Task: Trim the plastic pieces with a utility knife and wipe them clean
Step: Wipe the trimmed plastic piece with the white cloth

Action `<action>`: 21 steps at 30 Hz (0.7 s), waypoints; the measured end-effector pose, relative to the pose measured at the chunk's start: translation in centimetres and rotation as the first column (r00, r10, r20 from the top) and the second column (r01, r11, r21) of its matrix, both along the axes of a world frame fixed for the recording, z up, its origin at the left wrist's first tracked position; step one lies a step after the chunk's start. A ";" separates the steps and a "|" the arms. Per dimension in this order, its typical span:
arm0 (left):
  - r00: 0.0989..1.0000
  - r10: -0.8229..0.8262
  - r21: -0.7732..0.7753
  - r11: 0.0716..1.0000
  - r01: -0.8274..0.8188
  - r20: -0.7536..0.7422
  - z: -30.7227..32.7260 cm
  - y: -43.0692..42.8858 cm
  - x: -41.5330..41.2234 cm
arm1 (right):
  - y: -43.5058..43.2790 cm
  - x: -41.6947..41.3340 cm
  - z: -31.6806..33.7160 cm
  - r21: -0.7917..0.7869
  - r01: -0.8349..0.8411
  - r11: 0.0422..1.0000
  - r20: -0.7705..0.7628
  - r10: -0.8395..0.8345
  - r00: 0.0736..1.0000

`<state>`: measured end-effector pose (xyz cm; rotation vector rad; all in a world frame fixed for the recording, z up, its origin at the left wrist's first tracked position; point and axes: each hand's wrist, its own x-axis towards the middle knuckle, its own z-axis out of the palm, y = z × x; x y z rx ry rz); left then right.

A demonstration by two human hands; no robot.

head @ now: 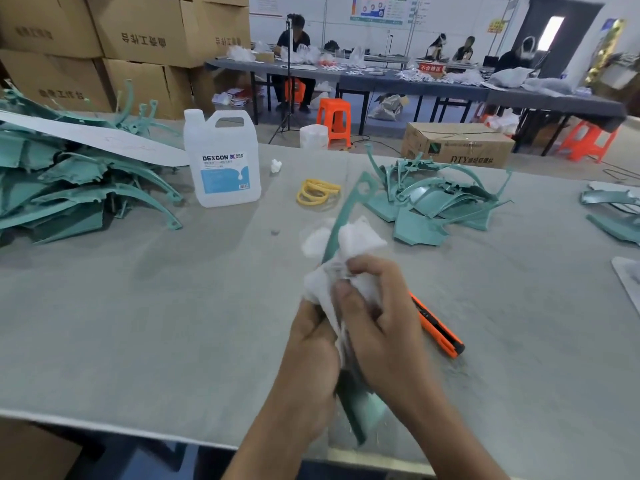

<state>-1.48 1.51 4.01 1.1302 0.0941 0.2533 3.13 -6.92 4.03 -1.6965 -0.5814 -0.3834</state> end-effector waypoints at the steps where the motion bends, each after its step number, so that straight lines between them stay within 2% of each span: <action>1: 1.000 -0.019 0.042 0.999 0.019 0.008 -0.1 -0.3 -0.3 | 0.4 0.2 0.7 -0.027 -0.025 0.999 0.033 0.026 0.999; 4: 0.997 -0.060 0.193 0.980 0.048 0.057 -0.5 -0.2 -0.7 | 0.9 1.4 2.3 -0.076 -0.006 0.997 0.109 0.014 0.994; 6: 0.993 -0.095 0.293 0.954 0.070 0.074 -0.7 0.2 -0.9 | 1.0 2.3 3.1 -0.057 0.048 0.997 0.103 -0.042 0.994; 10: 0.996 -0.070 0.313 0.948 0.049 0.058 -0.9 -0.4 -1.1 | 1.8 3.5 3.9 0.065 0.175 0.982 0.054 -0.179 0.982; 12: 0.999 0.027 0.268 0.963 -0.034 0.031 -0.8 -0.3 -0.6 | 2.0 3.0 3.5 0.017 0.107 0.994 0.058 -0.108 0.993; 15: 0.987 0.153 0.034 0.988 -0.151 -0.055 0.0 0.7 0.3 | 1.7 0.9 1.4 -0.089 -0.055 0.995 0.049 0.060 0.997; 18: 0.985 0.133 -0.178 0.972 -0.152 -0.114 0.8 1.8 0.9 | 0.7 -1.2 -1.1 -0.247 -0.061 0.967 0.110 0.090 0.990; 21: 0.959 0.258 -0.243 0.929 -0.279 -0.113 1.2 3.5 1.0 | -1.5 -2.0 -3.7 -0.422 -0.084 0.903 0.120 0.147 0.982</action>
